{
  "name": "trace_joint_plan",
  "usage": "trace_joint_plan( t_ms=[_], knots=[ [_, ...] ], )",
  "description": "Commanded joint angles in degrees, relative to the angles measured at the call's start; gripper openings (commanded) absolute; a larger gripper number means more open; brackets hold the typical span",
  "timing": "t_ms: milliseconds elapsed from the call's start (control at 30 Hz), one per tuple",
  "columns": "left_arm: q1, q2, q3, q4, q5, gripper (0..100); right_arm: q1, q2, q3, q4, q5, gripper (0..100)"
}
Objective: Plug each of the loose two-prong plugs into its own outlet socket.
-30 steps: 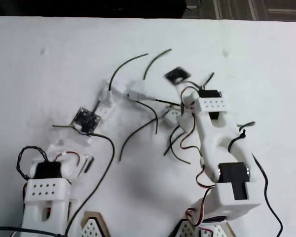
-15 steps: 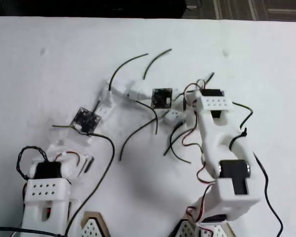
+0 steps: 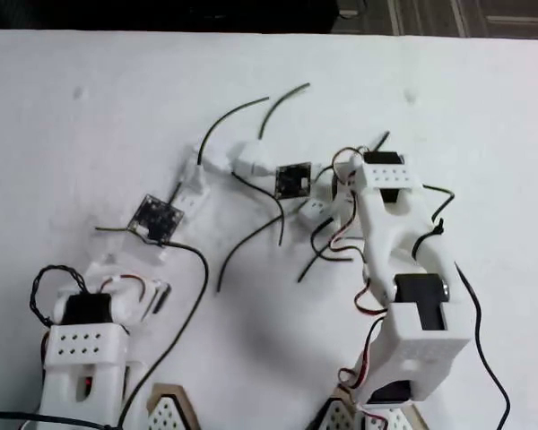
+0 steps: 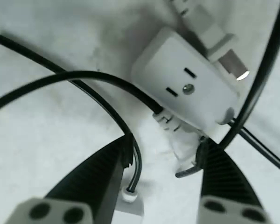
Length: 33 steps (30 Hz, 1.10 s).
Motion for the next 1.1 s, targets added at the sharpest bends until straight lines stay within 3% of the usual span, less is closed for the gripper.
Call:
trace_joint_plan(
  t_ms=[0, 300, 467, 567, 733, 900, 1067],
  knots=[
    [-0.4, -1.01, -0.26, -0.97, -0.53, 21, -0.92, -0.57, -1.05, 1.19, 0.18, 23.3],
    [-0.48, -1.01, -0.26, -0.97, -0.53, 21, -1.45, 5.76, -1.23, -8.75, -0.79, 21.8],
    [-0.48, -1.01, -0.26, -0.97, -0.53, 21, -1.54, 7.6, -1.32, -9.27, -4.22, 4.1],
    [-0.48, -1.01, -0.26, -0.97, -0.53, 21, -1.36, 4.44, -1.05, -7.69, -4.31, 2.8],
    [-0.48, -1.01, -0.26, -0.97, -0.53, 21, -1.89, -5.58, -1.05, 3.65, -4.66, 1.8],
    [-0.48, -1.01, -0.26, -0.97, -0.53, 21, -5.49, -14.02, -0.97, 12.53, -15.47, 1.8],
    [-0.48, -1.01, -0.18, -0.88, -0.53, 21, -12.7, -14.73, 0.53, 16.92, -31.12, 1.8]
  ],
)
